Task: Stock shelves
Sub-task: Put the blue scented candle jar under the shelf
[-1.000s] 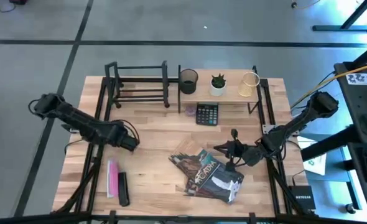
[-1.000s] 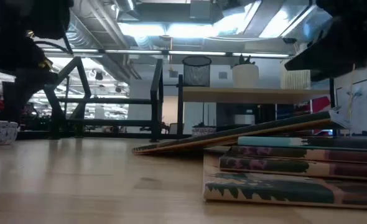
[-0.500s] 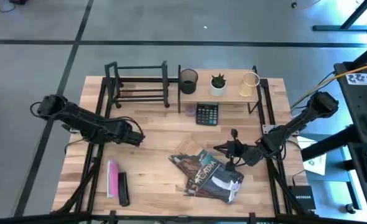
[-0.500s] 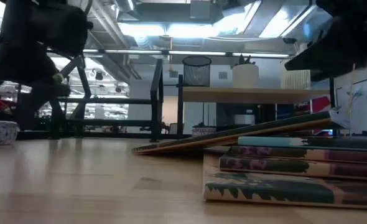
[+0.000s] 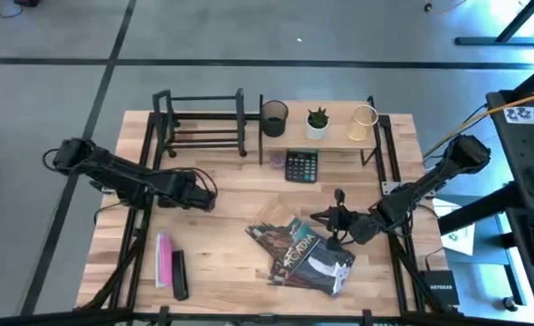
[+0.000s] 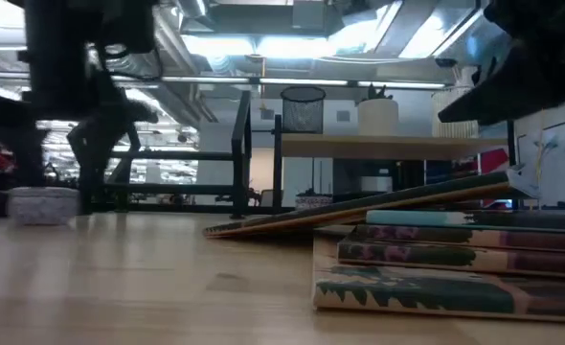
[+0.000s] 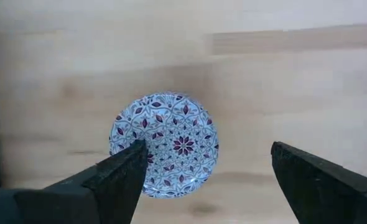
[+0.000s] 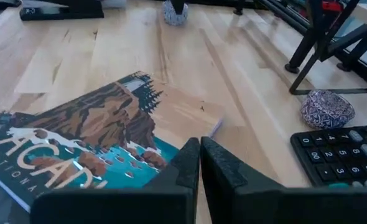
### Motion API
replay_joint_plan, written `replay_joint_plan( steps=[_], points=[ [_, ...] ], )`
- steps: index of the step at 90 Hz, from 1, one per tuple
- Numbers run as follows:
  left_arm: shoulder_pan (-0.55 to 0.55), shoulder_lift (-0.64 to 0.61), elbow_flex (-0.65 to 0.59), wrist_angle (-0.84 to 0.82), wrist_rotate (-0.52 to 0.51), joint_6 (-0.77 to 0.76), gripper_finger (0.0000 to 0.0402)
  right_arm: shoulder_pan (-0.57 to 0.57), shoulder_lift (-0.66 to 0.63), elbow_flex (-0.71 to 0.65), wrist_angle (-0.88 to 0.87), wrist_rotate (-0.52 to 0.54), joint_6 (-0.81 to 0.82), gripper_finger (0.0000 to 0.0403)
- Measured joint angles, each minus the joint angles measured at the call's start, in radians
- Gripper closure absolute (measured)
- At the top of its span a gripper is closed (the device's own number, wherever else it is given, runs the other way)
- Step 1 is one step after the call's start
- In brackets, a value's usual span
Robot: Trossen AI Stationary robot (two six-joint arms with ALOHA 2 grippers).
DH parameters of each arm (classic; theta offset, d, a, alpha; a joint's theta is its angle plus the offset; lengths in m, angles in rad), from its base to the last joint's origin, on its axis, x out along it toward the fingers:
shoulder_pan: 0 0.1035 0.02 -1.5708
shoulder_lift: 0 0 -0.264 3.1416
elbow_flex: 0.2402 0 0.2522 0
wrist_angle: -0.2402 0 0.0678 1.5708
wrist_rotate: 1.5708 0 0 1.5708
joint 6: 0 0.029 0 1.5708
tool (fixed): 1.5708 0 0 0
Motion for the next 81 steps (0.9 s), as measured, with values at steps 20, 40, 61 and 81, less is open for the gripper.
replay_joint_plan(
  steps=[20,40,61,81],
  points=[
    [0.002,-0.003,0.100,-0.027,-0.043,0.138,0.0084,0.000,0.000,0.000,0.023,0.000,-0.021,0.0403],
    [-0.015,0.017,0.087,-0.026,-0.042,0.202,0.0084,0.000,0.000,0.000,0.027,0.000,-0.024,0.0403],
    [-0.003,0.134,0.082,0.001,-0.055,0.255,0.0084,0.000,-0.001,0.000,0.027,0.000,-0.024,0.0403],
    [0.039,0.246,0.082,0.105,-0.011,0.312,0.0084,0.000,-0.001,0.000,0.027,-0.001,-0.024,0.0403]
  ],
)
